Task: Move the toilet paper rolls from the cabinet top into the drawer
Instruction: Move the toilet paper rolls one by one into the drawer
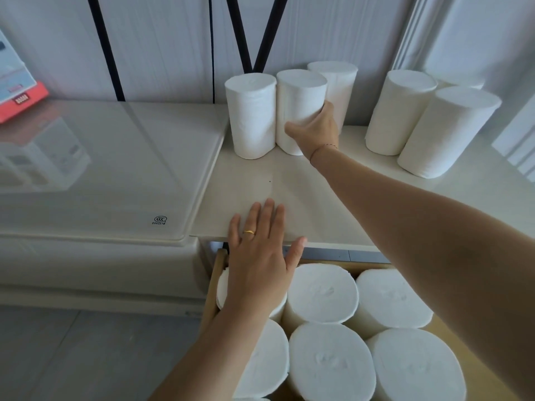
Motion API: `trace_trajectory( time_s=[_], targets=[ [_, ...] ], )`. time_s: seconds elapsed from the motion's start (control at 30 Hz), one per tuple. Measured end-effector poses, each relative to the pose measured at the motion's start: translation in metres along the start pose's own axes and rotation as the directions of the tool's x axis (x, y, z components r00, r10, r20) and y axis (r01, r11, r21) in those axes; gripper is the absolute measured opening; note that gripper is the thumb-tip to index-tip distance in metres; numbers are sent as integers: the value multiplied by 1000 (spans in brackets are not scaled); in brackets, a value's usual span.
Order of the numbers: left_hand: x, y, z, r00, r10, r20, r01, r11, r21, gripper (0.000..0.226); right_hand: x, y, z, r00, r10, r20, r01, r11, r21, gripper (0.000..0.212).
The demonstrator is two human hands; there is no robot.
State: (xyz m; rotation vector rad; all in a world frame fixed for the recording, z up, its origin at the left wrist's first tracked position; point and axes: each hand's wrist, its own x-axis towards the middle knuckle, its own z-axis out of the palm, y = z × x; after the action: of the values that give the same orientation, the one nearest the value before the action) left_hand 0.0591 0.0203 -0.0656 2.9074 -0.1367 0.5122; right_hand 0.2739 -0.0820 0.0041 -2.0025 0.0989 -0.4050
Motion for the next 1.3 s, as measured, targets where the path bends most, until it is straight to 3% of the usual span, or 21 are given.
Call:
trace_trajectory(
  time_s=[0.1,0.33,0.7,0.87,1.03,1.3],
  targets=[
    [0,-1,1,1000,-3,12,2,1000,6,66,-17,6,-19,999,-40,32,40,999,-6,63],
    [-1,1,1,1000,-5,-3,5,1000,2,67,-79,27,-84,986,-106,127,101,994,43,75],
    [-5,20,1,995,-66,78,65,998,23,66,-158,56,-206,975,-47,218,24,994,108,67],
    [-27,71,2,975,141,171,-134,990,-54,70,-181,69,-255,960,-28,280,-10,991,136,76],
    [-48,112,11,869,395,300,-349,917,-195,68,-197,85,-301,909,-29,416,-61,977,203,79],
    [-53,110,19,847,409,341,-389,912,-128,72,-208,129,-332,846,60,529,-181,967,179,68]
  ],
)
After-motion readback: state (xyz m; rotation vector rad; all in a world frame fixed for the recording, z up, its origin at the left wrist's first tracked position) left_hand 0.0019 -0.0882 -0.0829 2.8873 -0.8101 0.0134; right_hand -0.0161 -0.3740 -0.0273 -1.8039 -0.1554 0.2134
